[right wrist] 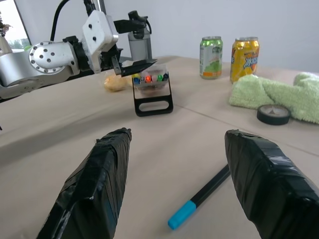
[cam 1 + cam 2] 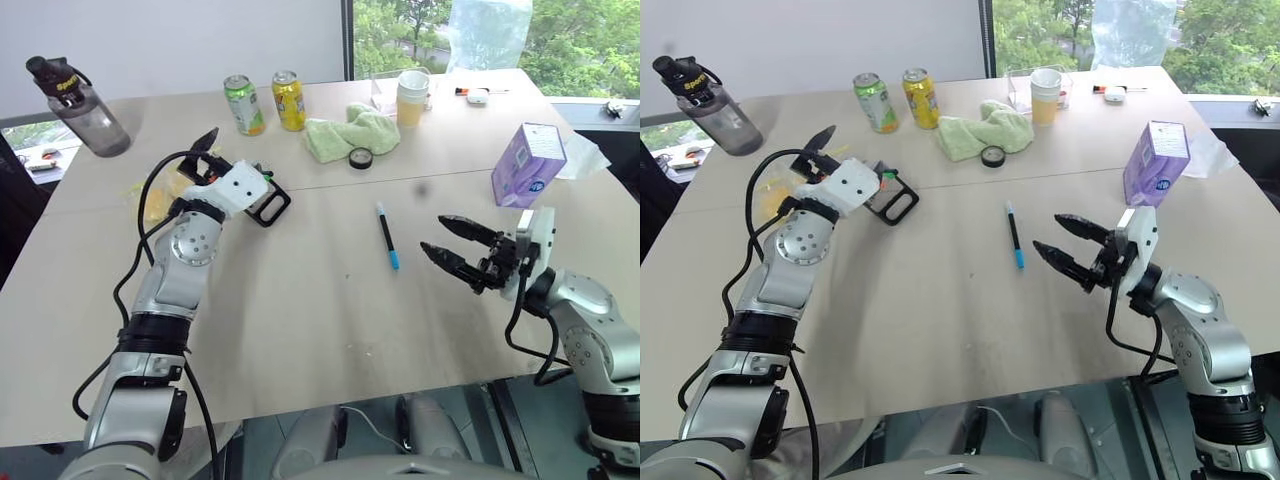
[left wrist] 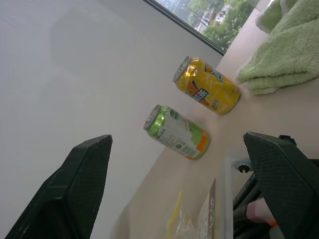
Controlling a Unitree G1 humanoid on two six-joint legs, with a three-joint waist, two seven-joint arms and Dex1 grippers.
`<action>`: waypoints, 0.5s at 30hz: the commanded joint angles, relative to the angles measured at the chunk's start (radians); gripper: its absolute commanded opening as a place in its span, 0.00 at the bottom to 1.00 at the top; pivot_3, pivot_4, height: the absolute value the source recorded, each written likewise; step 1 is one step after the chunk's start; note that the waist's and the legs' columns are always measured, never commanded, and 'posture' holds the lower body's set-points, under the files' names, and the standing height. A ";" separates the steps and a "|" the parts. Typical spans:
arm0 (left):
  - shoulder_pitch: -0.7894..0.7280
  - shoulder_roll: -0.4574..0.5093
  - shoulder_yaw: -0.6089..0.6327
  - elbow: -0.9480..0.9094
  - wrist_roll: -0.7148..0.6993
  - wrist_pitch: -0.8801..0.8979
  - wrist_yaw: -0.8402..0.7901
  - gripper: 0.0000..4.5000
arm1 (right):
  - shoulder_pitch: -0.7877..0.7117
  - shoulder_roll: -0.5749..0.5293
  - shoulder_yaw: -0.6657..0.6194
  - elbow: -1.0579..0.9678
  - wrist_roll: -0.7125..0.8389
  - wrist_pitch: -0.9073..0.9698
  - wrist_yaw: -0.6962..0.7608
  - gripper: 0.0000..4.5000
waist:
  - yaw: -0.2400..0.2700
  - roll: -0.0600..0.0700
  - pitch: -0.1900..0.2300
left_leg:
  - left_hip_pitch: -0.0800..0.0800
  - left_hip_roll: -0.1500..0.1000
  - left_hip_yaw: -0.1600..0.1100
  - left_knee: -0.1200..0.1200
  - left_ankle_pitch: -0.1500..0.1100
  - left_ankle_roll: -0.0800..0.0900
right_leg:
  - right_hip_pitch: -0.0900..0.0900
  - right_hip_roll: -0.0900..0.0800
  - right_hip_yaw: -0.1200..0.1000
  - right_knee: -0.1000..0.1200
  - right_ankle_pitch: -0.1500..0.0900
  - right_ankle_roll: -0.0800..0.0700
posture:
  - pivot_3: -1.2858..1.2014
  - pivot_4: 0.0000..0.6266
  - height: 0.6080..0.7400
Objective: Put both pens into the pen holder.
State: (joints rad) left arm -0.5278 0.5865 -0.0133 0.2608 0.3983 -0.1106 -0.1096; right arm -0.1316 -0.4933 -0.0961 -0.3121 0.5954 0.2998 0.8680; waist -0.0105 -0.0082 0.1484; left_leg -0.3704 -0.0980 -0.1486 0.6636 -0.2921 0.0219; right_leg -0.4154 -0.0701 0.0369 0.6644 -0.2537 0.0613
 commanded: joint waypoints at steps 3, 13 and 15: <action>-0.021 -0.004 0.010 -0.012 -0.060 -0.039 -0.044 0.99 | 0.015 0.000 -0.006 -0.005 -0.012 -0.035 0.006 0.72 | -0.001 0.000 0.000 | 0.000 0.000 0.000 0.000 0.000 0.000 | 0.000 0.000 0.000 0.000 0.000 0.000 | 0.52 0.24 1.00; -0.015 -0.106 0.116 -0.123 -0.553 0.142 -0.385 0.99 | -0.030 0.062 0.161 -0.056 -0.229 0.090 -0.234 0.72 | -0.010 0.000 0.000 | 0.000 0.000 0.000 0.003 0.000 0.000 | 0.000 0.000 0.000 0.003 0.000 0.000 | 0.52 0.24 1.00; -0.009 -0.068 0.119 -0.188 -0.661 0.284 -0.504 0.99 | -0.066 0.086 0.205 -0.066 -0.276 0.155 -0.297 0.72 | -0.011 0.000 0.000 | -0.001 0.000 0.002 0.003 0.000 0.000 | -0.004 0.000 0.002 0.006 0.000 0.000 | 0.52 0.24 1.00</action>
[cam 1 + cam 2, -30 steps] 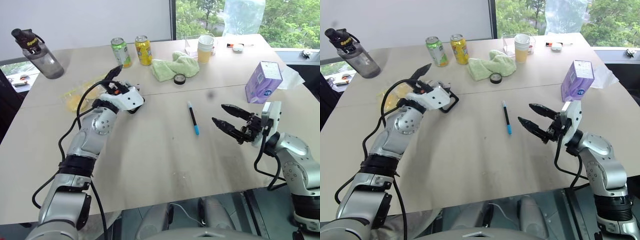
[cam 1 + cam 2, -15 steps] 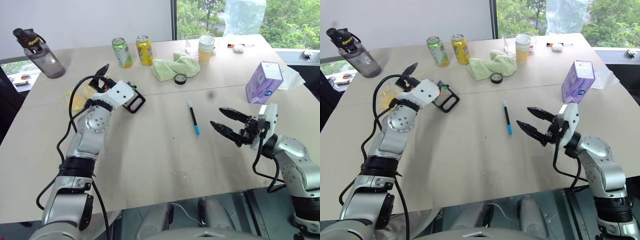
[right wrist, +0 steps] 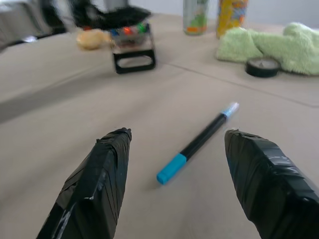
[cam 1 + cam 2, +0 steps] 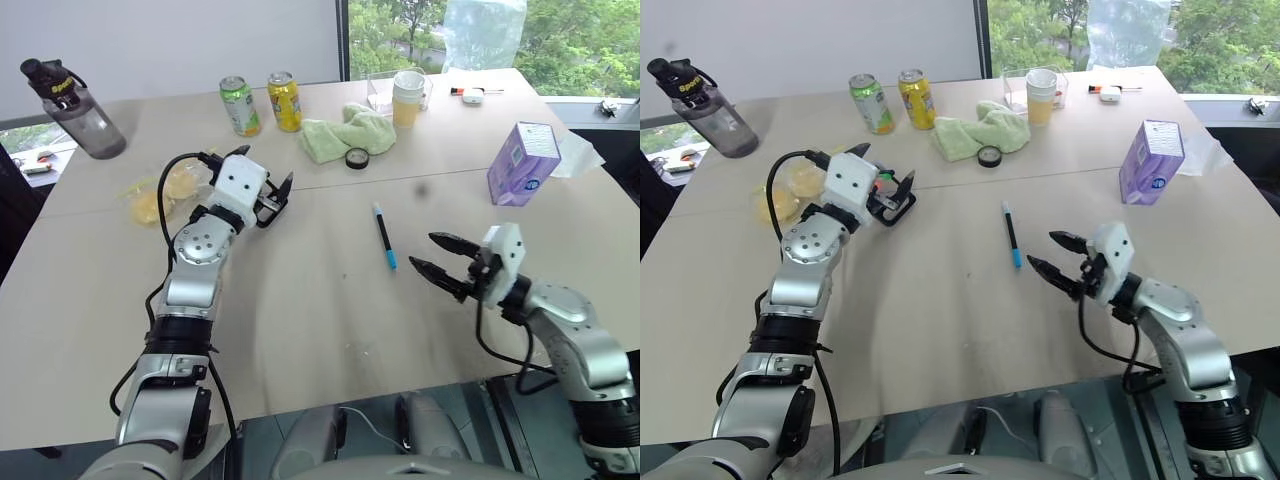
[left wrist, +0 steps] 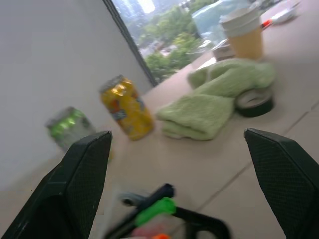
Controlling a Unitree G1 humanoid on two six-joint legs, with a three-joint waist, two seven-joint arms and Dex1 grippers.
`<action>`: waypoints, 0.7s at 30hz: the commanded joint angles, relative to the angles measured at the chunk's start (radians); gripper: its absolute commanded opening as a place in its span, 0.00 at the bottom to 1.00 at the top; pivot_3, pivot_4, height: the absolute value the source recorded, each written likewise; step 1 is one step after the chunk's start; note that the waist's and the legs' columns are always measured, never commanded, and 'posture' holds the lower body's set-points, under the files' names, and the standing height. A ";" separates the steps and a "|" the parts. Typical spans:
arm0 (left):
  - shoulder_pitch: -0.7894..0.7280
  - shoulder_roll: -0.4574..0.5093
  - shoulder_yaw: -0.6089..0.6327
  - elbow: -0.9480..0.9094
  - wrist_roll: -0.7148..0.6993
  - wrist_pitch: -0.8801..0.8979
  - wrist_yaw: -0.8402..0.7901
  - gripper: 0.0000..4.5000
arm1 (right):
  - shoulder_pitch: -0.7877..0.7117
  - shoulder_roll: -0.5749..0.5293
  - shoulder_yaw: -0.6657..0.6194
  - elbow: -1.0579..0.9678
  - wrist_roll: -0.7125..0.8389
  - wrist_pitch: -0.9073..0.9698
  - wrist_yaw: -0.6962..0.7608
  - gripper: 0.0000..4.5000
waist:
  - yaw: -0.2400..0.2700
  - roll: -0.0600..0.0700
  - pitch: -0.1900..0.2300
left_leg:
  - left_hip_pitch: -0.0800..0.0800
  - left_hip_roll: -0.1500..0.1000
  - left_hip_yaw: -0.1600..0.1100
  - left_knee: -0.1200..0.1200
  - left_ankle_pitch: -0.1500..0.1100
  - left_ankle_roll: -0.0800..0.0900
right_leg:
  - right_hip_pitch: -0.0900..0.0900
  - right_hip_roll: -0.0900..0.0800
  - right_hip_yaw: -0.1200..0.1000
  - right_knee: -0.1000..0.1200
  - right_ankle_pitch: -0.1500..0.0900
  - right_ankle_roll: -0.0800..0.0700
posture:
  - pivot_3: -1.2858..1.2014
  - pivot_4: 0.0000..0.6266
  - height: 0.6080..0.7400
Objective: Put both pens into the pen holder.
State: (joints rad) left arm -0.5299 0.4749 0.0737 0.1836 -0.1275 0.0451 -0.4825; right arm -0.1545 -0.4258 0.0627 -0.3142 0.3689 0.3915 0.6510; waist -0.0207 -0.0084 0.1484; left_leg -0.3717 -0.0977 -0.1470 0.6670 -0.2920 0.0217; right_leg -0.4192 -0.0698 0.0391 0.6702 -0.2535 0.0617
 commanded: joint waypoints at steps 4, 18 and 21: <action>0.029 0.203 0.013 -0.248 -0.297 0.376 -0.371 0.99 | -0.158 0.034 0.090 -0.075 -0.017 0.317 -0.126 0.72 | -0.008 0.000 0.000 | -0.007 -0.001 0.001 0.003 0.000 0.000 | -0.007 0.000 0.001 0.005 0.000 0.000 | 0.52 0.24 1.00; 0.152 0.596 0.090 -0.458 -0.518 0.735 -0.684 0.99 | -0.480 0.183 0.174 0.190 -0.123 0.698 -0.323 0.72 | -0.021 0.000 0.000 | -0.011 -0.001 0.001 0.002 0.001 -0.001 | -0.014 -0.001 0.002 0.006 0.000 -0.001 | 0.52 0.24 1.00; 0.196 0.618 0.117 -0.487 -0.531 0.735 -0.703 0.99 | -0.460 0.180 0.194 0.188 -0.138 0.709 -0.326 0.72 | -0.021 0.000 0.000 | -0.011 -0.001 0.001 0.001 0.001 -0.001 | -0.014 0.000 0.002 0.006 0.000 -0.001 | 0.52 0.24 1.00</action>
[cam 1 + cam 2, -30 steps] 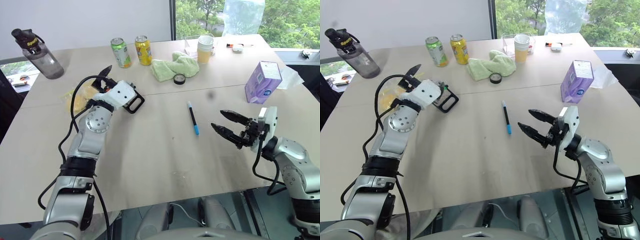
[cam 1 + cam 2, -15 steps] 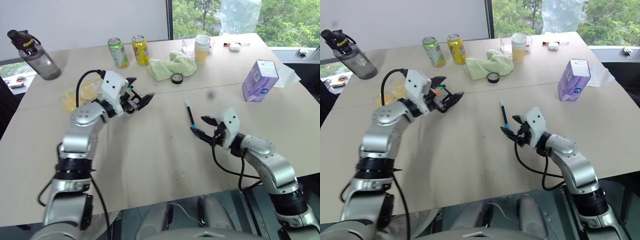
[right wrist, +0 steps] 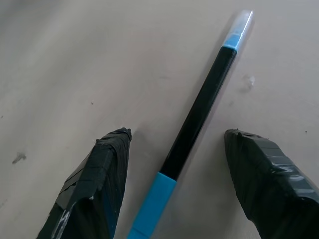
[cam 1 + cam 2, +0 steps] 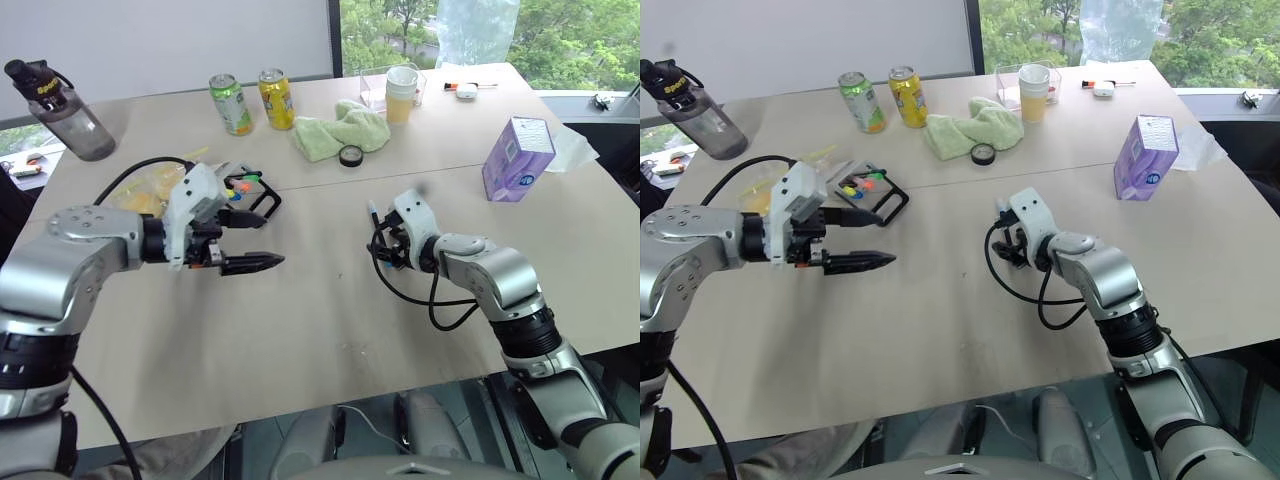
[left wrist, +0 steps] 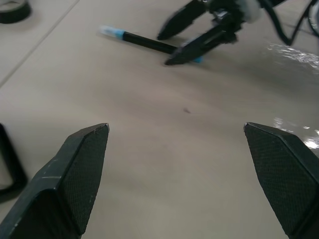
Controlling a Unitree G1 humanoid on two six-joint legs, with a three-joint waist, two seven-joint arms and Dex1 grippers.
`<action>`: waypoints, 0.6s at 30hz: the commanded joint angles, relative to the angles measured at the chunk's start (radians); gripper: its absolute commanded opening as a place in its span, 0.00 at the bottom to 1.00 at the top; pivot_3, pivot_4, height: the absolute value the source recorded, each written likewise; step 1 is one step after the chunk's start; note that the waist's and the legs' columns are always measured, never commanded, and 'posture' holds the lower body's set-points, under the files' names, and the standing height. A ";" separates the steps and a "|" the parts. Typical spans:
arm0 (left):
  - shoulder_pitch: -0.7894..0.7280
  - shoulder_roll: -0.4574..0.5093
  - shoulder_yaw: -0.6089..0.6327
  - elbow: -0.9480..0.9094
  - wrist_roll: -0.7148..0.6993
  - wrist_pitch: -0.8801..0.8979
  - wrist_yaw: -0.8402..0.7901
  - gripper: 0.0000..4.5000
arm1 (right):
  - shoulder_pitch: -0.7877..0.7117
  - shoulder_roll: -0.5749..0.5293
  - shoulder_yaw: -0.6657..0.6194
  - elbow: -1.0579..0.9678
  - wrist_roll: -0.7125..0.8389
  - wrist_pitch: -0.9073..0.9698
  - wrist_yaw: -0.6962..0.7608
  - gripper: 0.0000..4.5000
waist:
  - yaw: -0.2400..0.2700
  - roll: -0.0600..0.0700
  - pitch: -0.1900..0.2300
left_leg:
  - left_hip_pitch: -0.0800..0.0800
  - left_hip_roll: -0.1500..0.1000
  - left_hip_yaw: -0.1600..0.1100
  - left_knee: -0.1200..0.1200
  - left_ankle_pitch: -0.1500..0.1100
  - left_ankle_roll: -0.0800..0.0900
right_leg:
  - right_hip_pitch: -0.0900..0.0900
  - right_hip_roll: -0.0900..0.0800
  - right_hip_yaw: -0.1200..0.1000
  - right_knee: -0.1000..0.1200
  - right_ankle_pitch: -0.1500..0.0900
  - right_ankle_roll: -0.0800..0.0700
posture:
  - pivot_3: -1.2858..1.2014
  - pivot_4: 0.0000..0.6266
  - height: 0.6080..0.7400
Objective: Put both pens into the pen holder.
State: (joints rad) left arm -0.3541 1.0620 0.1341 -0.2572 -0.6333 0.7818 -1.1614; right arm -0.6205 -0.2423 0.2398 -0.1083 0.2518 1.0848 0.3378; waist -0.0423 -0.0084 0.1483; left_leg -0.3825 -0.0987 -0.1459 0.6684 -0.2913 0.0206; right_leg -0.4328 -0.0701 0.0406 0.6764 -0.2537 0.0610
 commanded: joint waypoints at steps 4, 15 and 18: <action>0.044 0.034 0.055 -0.048 -0.003 -0.026 -0.018 1.00 | 0.030 -0.032 0.058 -0.038 -0.050 0.004 -0.003 0.46 | 0.003 0.000 0.000 | 0.001 0.000 0.000 0.000 0.000 0.000 | 0.001 0.000 0.000 0.001 0.000 0.000 | 0.52 0.24 1.00; -0.057 -0.146 0.090 0.051 -0.129 0.031 0.056 1.00 | 0.063 -0.015 -0.048 -0.092 -0.054 -0.062 -0.031 0.01 | 0.003 -0.001 -0.001 | 0.001 0.000 0.000 0.001 0.000 0.000 | 0.001 0.000 0.000 0.001 0.000 0.000 | 0.52 0.24 1.00; -0.067 -0.270 0.064 0.024 -0.185 0.085 0.146 1.00 | 0.073 -0.008 -0.070 -0.158 -0.034 -0.146 -0.001 0.01 | 0.003 -0.001 0.000 | 0.000 0.000 0.000 0.001 0.000 0.000 | 0.001 0.000 -0.001 0.001 0.000 0.000 | 0.52 0.24 1.00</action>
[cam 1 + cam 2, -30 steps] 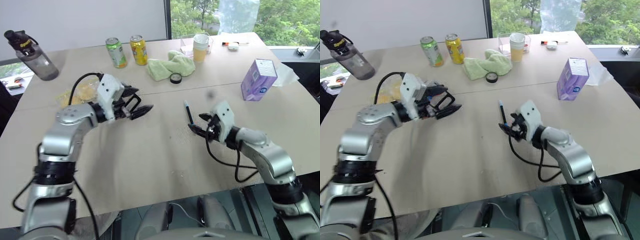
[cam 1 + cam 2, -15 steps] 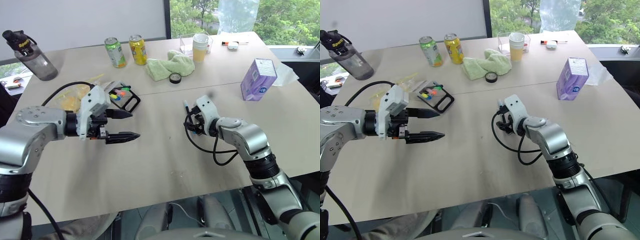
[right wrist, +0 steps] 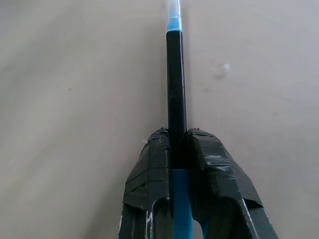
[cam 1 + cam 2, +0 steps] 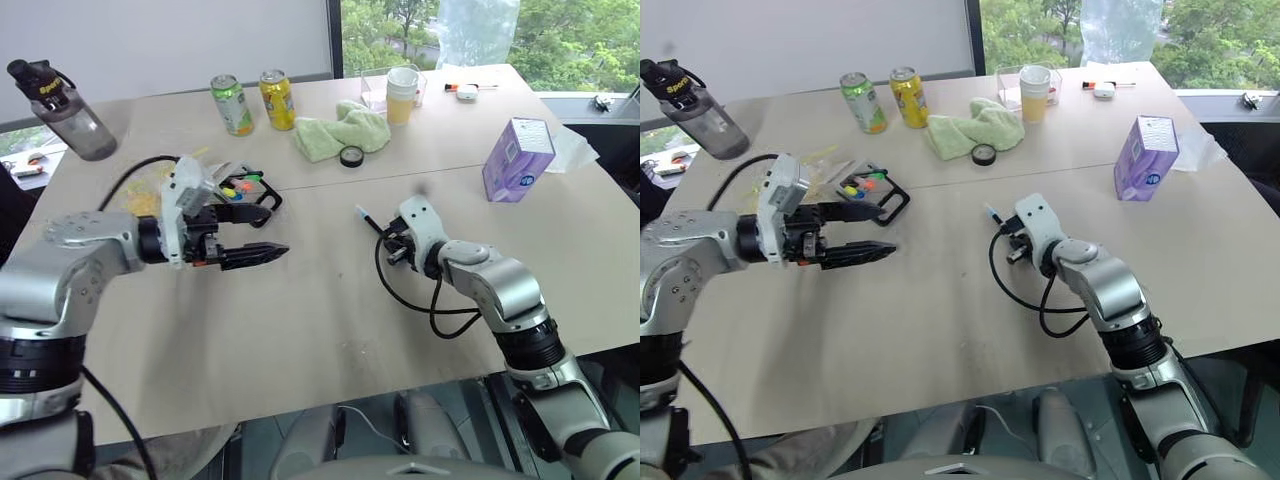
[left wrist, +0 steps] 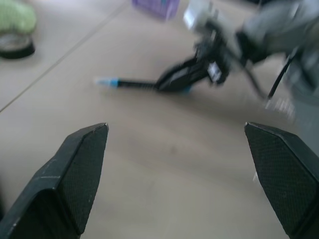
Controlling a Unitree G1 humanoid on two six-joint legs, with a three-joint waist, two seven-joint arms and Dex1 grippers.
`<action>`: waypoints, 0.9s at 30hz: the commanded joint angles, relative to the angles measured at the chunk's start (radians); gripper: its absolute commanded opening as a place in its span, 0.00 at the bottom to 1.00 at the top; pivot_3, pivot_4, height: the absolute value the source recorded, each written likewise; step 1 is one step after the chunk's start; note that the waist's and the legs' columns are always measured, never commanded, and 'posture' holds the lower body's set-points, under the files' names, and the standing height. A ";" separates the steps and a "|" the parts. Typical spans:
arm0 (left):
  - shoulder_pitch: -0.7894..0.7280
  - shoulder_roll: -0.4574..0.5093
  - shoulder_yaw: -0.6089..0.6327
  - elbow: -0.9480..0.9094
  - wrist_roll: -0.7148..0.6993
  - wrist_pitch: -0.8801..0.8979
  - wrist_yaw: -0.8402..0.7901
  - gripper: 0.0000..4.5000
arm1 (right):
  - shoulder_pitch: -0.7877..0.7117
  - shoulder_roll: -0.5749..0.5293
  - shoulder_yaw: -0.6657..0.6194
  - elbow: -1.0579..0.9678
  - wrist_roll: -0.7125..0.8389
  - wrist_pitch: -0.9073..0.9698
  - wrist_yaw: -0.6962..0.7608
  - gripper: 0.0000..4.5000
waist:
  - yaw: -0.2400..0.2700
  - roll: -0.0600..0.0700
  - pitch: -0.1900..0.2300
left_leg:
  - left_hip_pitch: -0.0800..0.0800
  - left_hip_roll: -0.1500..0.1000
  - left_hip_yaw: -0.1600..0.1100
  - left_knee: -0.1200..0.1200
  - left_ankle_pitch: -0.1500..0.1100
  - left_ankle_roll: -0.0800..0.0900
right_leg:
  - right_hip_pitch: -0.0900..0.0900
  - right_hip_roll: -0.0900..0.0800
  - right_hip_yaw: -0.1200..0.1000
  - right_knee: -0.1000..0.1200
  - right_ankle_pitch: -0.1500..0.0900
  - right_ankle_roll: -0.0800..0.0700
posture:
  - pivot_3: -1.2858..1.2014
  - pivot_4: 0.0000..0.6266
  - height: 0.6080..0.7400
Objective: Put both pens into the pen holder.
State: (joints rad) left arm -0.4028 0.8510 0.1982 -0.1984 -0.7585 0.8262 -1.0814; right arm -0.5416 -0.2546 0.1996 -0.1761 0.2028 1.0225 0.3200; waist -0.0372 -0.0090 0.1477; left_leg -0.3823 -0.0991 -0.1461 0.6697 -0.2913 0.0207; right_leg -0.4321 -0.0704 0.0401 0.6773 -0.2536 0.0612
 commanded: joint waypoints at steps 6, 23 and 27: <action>-0.142 -0.256 -0.018 0.048 -0.039 0.051 0.283 1.00 | 0.018 0.004 -0.018 -0.201 0.013 -0.234 0.051 0.01 | -0.002 0.000 0.000 | 0.001 0.000 0.000 0.000 0.000 0.000 | 0.000 0.000 0.000 0.001 0.000 0.000 | 0.52 0.24 1.00; -0.272 -0.444 0.068 0.130 -0.124 0.067 0.443 1.00 | 0.106 0.026 0.060 -0.224 0.008 -0.604 0.204 0.01 | -0.004 -0.001 0.000 | 0.001 0.000 0.001 0.001 0.000 -0.001 | 0.000 0.001 0.000 0.001 0.000 0.000 | 0.52 0.24 1.00; -0.281 -0.455 0.078 0.116 -0.162 0.079 0.456 1.00 | 0.107 0.032 0.065 -0.220 0.006 -0.605 0.209 0.01 | -0.006 -0.001 0.000 | 0.001 0.000 0.001 0.001 0.000 -0.001 | 0.000 0.001 0.001 0.001 0.000 0.000 | 0.52 0.24 1.00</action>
State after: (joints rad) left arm -0.6693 0.3948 0.2458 -0.0376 -0.8882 0.9056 -0.6290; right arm -0.4288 -0.2250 0.2689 -0.3715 0.2009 0.4389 0.5219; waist -0.0434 -0.0097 0.1475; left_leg -0.3817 -0.0987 -0.1454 0.6705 -0.2909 0.0199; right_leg -0.4324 -0.0698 0.0410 0.6782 -0.2534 0.0613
